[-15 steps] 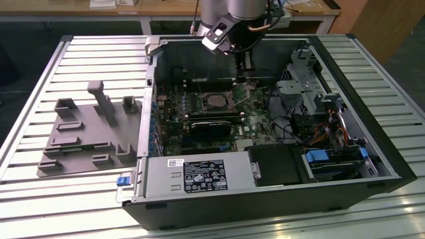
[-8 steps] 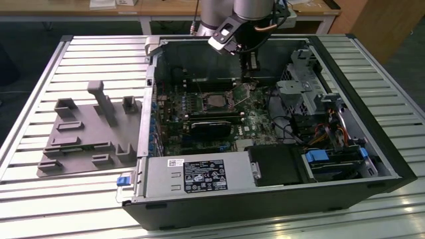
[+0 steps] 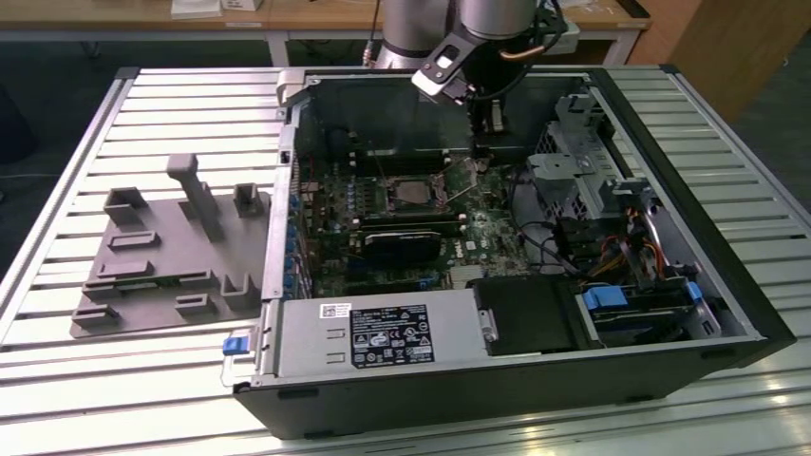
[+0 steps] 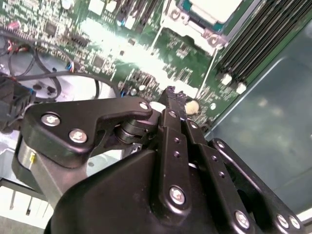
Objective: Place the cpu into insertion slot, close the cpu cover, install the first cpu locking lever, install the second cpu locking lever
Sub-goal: 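Close the cpu cover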
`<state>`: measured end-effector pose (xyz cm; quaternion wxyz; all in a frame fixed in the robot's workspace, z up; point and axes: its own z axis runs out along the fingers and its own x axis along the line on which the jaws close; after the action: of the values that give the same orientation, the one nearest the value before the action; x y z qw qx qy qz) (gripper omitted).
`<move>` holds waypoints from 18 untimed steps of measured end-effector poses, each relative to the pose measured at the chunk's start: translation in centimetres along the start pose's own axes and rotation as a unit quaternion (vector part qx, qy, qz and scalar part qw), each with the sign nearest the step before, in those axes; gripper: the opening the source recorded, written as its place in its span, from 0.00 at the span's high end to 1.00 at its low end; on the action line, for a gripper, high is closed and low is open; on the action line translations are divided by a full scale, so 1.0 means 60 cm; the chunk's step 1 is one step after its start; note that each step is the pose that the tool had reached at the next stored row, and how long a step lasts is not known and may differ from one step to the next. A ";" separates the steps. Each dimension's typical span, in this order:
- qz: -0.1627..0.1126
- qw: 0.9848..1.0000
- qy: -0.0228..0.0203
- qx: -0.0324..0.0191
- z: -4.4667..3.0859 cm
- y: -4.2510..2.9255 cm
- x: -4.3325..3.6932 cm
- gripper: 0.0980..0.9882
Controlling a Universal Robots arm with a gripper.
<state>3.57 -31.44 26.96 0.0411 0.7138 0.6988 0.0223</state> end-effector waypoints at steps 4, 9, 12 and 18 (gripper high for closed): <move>0.000 1.000 0.000 0.000 0.003 0.019 0.002 1.00; 0.000 1.000 0.000 0.001 0.012 0.032 0.003 1.00; 0.000 1.000 0.000 0.001 0.021 0.033 0.003 1.00; 0.000 1.000 0.000 0.003 0.037 0.033 0.003 1.00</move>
<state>5.76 -31.33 24.95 0.0393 0.7139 0.6988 0.0203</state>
